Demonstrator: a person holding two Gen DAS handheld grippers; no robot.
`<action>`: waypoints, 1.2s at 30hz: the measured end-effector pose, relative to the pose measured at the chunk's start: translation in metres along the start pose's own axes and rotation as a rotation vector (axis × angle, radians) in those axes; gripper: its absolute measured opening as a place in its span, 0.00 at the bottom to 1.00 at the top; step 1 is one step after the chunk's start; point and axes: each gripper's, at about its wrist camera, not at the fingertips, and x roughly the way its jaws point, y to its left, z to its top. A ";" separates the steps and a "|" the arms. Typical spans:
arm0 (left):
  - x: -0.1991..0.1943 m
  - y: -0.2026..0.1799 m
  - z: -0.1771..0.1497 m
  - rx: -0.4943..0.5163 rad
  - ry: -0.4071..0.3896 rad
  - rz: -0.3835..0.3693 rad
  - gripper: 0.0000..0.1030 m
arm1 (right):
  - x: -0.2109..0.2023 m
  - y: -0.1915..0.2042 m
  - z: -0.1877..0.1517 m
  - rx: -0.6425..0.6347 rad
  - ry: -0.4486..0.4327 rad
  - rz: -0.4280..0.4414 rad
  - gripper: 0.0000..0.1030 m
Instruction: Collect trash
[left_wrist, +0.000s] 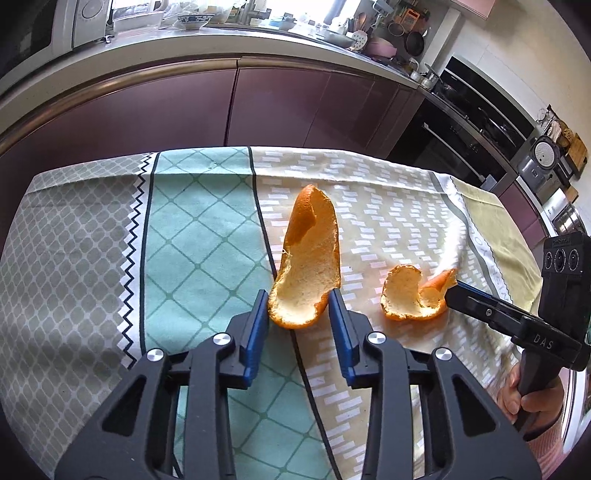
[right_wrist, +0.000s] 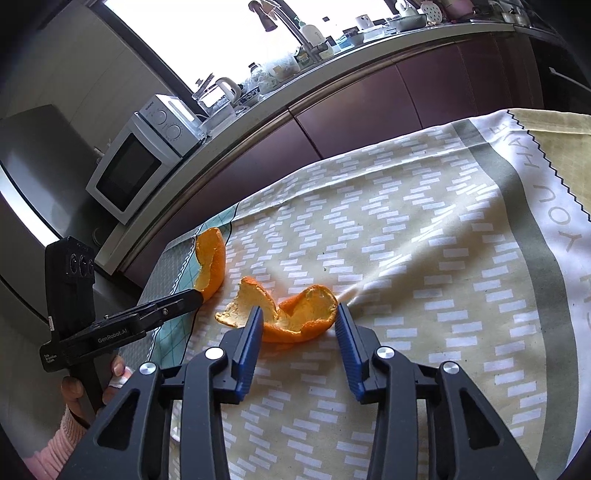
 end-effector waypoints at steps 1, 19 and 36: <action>0.000 0.000 0.000 -0.003 0.000 -0.002 0.29 | 0.000 0.000 0.000 0.000 0.002 0.002 0.28; -0.043 0.007 -0.028 0.026 -0.053 -0.009 0.15 | -0.015 0.004 -0.011 0.017 -0.003 0.094 0.09; -0.132 0.027 -0.090 0.044 -0.133 0.007 0.15 | -0.040 0.028 -0.026 0.021 -0.039 0.193 0.08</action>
